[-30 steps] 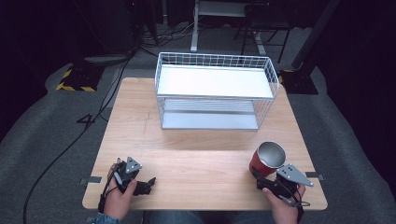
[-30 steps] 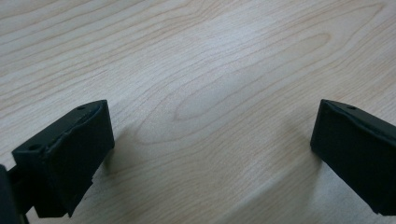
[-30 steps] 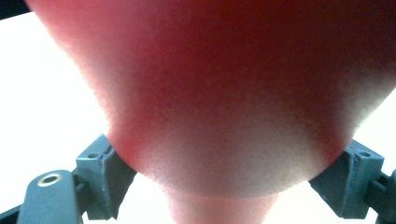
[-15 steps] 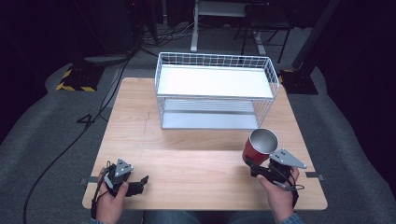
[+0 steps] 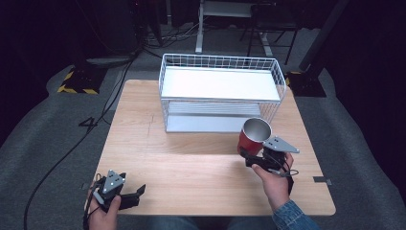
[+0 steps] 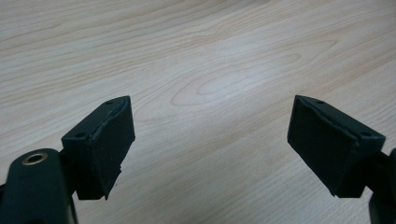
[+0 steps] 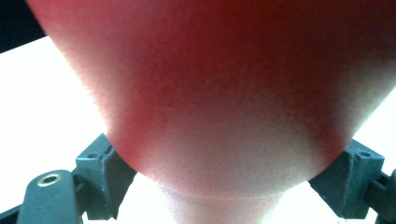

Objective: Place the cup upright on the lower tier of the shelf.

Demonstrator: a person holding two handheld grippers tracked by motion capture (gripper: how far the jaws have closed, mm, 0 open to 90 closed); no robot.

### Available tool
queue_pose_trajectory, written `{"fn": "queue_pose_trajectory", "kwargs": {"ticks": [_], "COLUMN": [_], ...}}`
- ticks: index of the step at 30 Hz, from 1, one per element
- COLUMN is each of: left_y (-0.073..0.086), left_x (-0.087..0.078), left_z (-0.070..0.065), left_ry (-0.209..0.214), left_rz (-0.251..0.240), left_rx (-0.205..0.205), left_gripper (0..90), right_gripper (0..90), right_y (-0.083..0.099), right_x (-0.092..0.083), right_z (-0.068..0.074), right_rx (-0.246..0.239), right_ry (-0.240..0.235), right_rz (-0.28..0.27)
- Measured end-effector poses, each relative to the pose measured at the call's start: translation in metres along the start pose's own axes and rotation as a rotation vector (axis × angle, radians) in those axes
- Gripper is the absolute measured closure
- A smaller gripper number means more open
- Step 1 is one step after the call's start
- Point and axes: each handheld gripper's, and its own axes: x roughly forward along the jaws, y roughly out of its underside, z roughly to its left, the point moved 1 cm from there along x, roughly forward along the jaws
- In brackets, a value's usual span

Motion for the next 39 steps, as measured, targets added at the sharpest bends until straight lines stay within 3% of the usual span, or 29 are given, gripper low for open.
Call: {"fn": "queue_pose_trajectory", "kwargs": {"ticks": [6, 23, 39], "left_y": [0.013, 0.028, 0.055], "left_x": [-0.01, -0.026, -0.05], "left_z": [0.009, 0.015, 0.025], "left_ry": [-0.033, -0.063, -0.114], "left_rz": [0.003, 0.003, 0.023], "left_rx": [-0.042, -0.057, -0.121], "left_gripper": [15.5, 15.5, 15.5], "right_gripper": [17.3, 17.3, 17.3], "right_y": [-0.011, -0.024, -0.026], "right_x": [0.015, 0.06, 0.104], "right_z": [0.003, 0.006, 0.005], "right_rx": [-0.012, -0.022, -0.009], "right_ry": [-0.01, -0.036, -0.021], "right_rz": [0.003, 0.047, 0.07]}}
